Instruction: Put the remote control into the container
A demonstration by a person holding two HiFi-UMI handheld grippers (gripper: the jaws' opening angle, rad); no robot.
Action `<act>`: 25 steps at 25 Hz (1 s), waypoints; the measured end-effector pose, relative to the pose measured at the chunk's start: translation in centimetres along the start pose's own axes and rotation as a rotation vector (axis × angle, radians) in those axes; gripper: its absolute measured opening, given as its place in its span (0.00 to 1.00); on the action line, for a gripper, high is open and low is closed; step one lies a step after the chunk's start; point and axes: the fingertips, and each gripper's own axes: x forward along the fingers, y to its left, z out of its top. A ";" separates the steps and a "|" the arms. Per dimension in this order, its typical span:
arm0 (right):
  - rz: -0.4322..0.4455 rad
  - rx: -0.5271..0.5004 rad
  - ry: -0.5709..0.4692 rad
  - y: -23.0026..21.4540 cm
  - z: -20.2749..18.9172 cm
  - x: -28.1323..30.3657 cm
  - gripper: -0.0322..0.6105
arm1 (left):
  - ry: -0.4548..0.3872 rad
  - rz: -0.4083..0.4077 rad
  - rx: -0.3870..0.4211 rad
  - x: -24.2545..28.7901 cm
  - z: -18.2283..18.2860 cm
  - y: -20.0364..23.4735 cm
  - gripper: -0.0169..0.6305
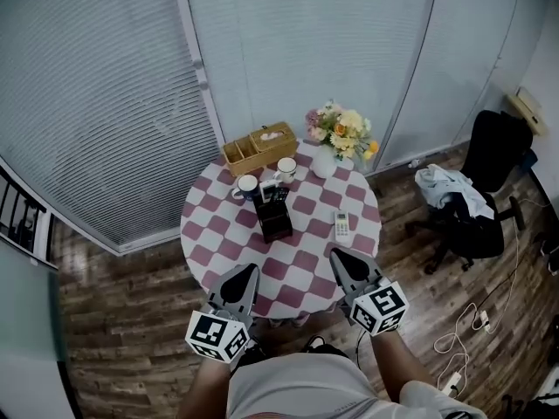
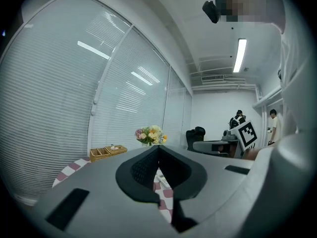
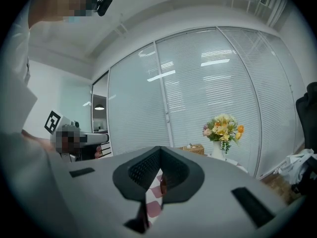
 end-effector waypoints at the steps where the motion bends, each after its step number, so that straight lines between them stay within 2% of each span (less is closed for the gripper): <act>1: 0.001 0.000 -0.001 0.1 0.1 0.1 0.07 | 0.001 0.001 0.005 0.0 0.0 0.0 0.04; 8: -0.004 0.001 0.011 0.2 -0.2 0.1 0.07 | -0.027 -0.013 -0.013 -0.4 0.4 -0.3 0.04; 18: -0.031 0.007 0.040 -1.0 -1.1 -0.1 0.07 | -0.008 -0.027 -0.015 0.2 -0.2 -0.9 0.04; 25: -0.131 0.036 0.100 -6.2 -1.8 -0.2 0.07 | -0.002 -0.028 -0.022 1.4 -0.7 -1.3 0.04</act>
